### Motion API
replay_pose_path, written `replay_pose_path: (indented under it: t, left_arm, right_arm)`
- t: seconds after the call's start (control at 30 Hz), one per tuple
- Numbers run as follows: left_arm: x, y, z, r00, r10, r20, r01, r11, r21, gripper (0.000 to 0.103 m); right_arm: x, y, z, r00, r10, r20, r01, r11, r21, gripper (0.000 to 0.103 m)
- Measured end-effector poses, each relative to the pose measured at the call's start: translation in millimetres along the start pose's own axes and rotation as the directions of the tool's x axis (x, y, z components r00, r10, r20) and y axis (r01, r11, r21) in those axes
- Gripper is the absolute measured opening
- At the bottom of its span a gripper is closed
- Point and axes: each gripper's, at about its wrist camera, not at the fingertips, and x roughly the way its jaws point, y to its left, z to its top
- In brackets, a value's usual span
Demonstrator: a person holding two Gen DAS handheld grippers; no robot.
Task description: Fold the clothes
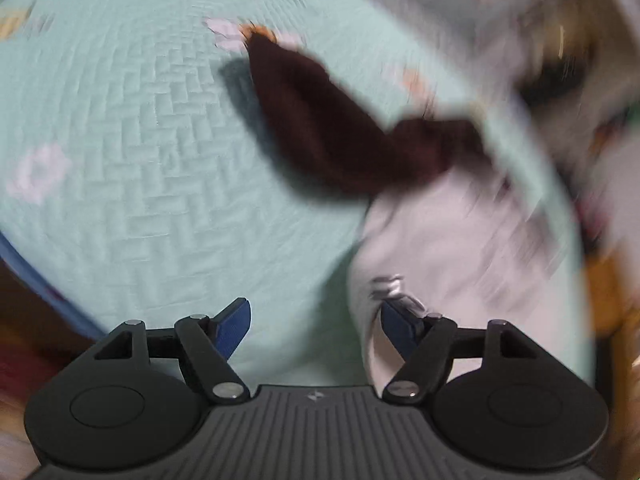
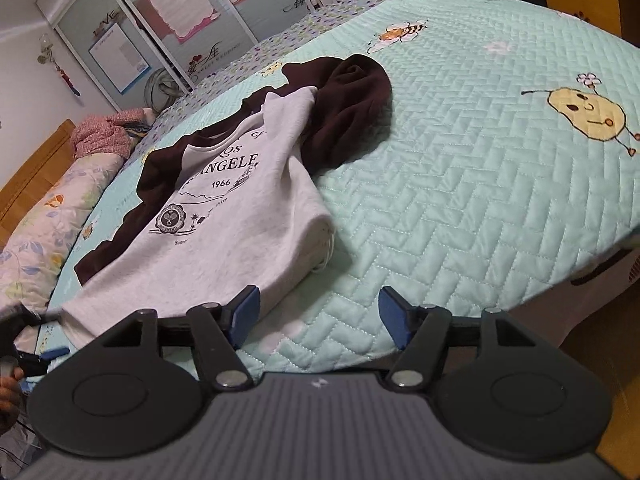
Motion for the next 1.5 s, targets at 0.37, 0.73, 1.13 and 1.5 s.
replay_pose_path:
  t: [0.37, 0.73, 1.13, 1.5]
  left_arm:
    - [-9.0, 14.2, -17.1, 0.963, -0.226, -0.145, 0.234, 0.971, 0.039, 0.075]
    - [-20.9, -76.0, -59.1, 0.984, 0.019, 0.178, -0.132, 0.752, 0.646, 0.075]
    - [26.0, -101.6, -63.1, 0.962, 0.093, 0.258, -0.269, 0.503, 0.821, 0.055]
    - [20.6, -100.8, -80.7, 0.955, 0.098, 0.282, -0.297, 0.374, 0.879, 0.058]
  right_arm:
    - [3.2, 0.4, -1.3, 0.999, 0.024, -0.024, -0.024, 1.000, 0.002, 0.068]
    - [10.0, 0.1, -7.0, 0.998, 0.020, -0.062, -0.019, 1.000, 0.025, 0.069]
    - [5.7, -1.3, -7.2, 0.996, -0.012, -0.085, 0.014, 1.000, 0.020, 0.069]
    - [12.9, 1.9, -6.0, 0.993, -0.001, -0.116, 0.005, 0.999, 0.033, 0.070]
